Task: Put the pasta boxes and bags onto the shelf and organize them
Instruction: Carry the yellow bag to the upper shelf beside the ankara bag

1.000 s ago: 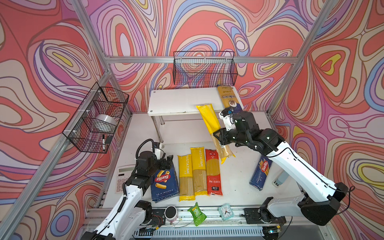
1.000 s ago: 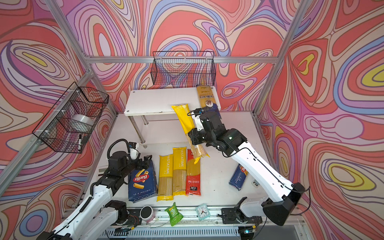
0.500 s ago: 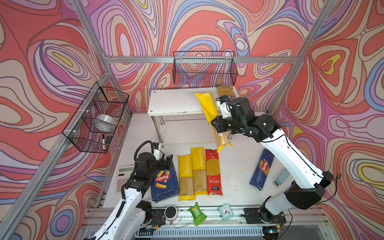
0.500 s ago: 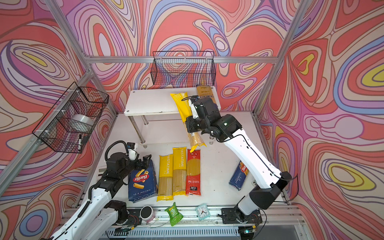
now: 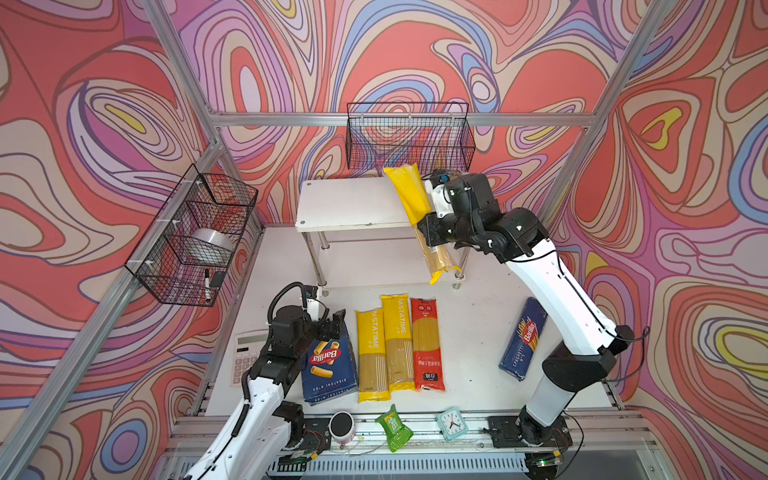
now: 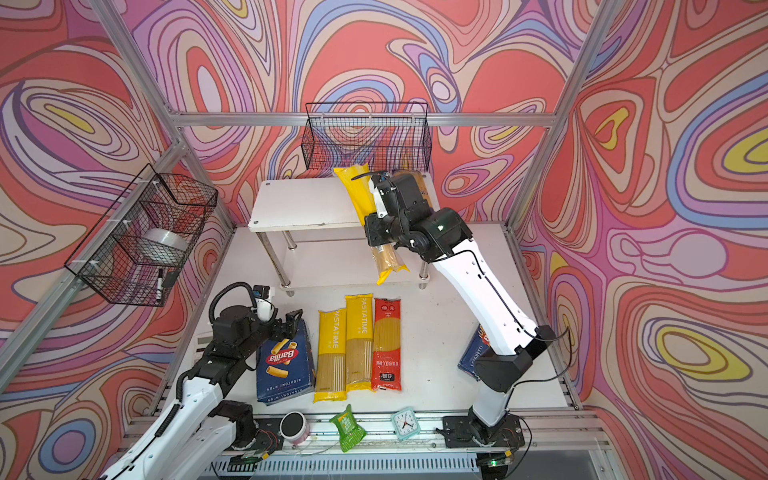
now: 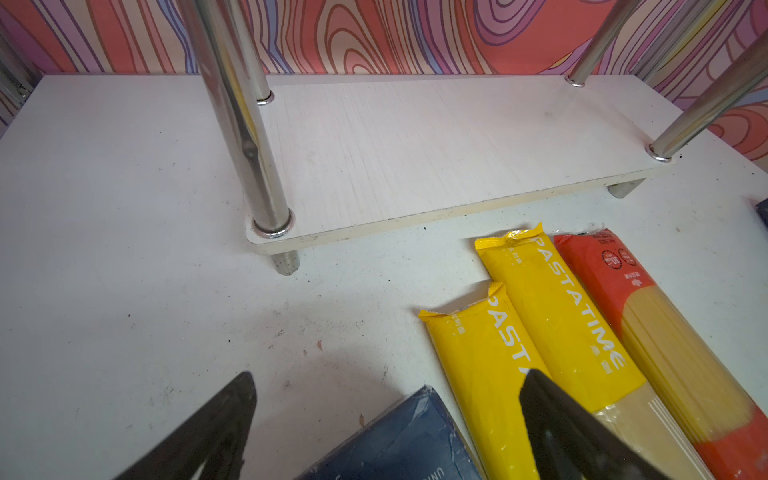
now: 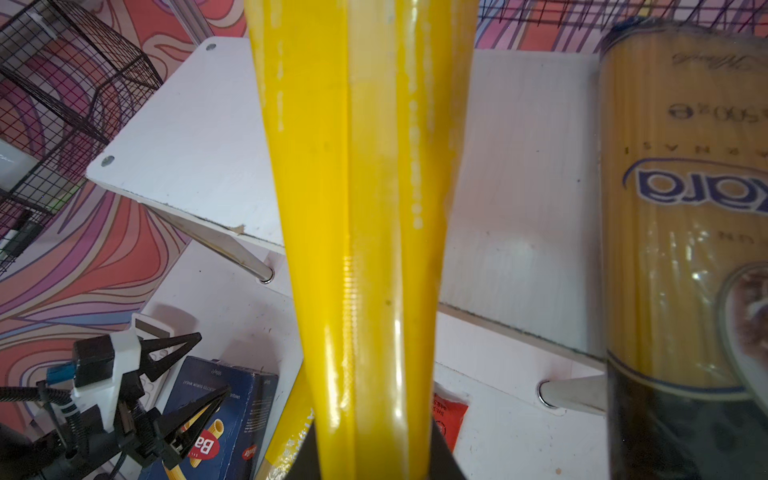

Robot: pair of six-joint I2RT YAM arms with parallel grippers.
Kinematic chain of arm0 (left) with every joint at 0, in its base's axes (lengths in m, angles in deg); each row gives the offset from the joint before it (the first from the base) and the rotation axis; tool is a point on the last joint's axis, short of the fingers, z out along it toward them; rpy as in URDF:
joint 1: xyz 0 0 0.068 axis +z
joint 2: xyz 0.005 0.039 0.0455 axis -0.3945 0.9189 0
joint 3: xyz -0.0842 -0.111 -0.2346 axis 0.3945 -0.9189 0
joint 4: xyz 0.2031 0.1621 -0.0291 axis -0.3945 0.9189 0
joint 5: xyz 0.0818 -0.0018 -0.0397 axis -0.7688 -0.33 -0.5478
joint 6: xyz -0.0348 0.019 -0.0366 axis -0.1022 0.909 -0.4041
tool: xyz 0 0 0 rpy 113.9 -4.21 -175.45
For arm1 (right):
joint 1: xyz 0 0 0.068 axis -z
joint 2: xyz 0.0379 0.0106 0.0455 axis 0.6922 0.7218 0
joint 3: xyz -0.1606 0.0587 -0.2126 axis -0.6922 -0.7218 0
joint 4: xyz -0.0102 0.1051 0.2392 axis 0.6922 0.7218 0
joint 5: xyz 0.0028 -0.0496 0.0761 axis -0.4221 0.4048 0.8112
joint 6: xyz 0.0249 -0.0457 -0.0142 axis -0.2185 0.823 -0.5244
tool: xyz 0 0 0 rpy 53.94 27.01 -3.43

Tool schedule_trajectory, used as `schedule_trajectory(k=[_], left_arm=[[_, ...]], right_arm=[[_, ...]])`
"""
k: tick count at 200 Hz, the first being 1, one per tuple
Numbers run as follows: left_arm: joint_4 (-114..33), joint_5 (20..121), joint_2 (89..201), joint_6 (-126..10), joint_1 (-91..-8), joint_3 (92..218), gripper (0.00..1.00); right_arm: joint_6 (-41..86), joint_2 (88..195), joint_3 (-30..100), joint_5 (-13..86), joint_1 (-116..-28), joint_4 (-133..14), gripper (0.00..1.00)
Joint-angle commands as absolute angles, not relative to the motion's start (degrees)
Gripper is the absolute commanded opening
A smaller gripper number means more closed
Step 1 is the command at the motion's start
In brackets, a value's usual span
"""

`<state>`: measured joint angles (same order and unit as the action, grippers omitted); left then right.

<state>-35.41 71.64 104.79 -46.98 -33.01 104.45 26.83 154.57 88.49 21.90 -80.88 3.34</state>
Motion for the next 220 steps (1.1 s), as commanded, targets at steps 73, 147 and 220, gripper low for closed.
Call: schedule_trajectory(k=[73,147,220], left_arm=[[-36.4,72.1,104.4,-46.2,-33.2,103.6,1.0],[-36.6,72.4,105.7,-46.2,-33.3,104.2,1.0],[-36.5,72.3,104.8,-46.2,-33.3,103.9,1.0]], right_arm=[[29.2,159.0,97.9,23.7,-75.4,-5.1,0.0],[28.6,162.8,102.6,24.4,-73.9,-8.6,0.0],[28.8,165.1,102.6,24.2,-72.0,-10.0,0.0]])
